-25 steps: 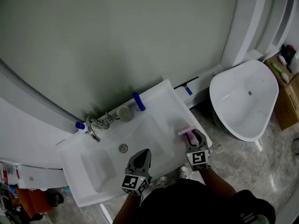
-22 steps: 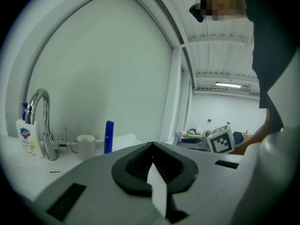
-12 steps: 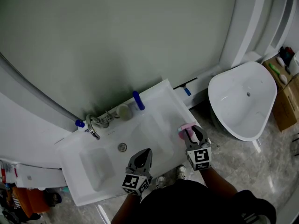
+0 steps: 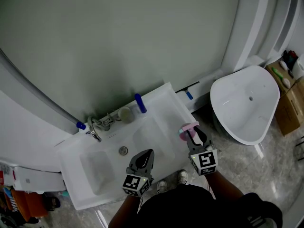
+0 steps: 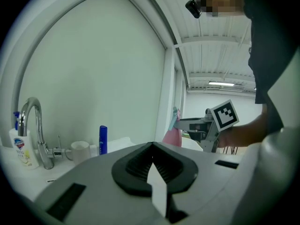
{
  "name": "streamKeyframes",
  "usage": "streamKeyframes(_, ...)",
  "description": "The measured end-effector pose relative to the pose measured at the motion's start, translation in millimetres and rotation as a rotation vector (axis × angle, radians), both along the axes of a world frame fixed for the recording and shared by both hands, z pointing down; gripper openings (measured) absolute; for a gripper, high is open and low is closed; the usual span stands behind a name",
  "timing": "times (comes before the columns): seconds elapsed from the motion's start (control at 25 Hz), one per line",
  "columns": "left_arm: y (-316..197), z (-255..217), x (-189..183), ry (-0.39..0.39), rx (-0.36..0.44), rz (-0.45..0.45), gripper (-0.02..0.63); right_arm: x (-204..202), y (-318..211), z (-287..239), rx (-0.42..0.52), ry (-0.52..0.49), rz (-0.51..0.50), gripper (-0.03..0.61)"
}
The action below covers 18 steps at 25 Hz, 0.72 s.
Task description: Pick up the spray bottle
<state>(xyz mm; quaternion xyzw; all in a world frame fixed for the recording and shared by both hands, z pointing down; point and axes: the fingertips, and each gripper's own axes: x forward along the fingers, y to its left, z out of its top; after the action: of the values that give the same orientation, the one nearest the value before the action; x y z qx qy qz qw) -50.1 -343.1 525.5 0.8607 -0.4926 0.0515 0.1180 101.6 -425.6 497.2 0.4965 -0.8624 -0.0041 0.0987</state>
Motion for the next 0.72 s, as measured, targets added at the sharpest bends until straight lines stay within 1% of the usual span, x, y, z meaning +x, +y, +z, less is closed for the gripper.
streamKeyframes(0.24,-3,-5,-6,-0.017,0.009,-0.005,-0.008,-12,12,-25,0.022,-0.021,-0.054,0.129)
streamKeyframes(0.48,-2,-8,-16,-0.017,0.013,-0.026,-0.008,-23,22,-54,0.054,-0.046,-0.097,0.129)
streamKeyframes(0.72,1,-10,-22,-0.011,0.016,-0.047,-0.008,-33,32,-64,0.062,-0.06,-0.135,0.129)
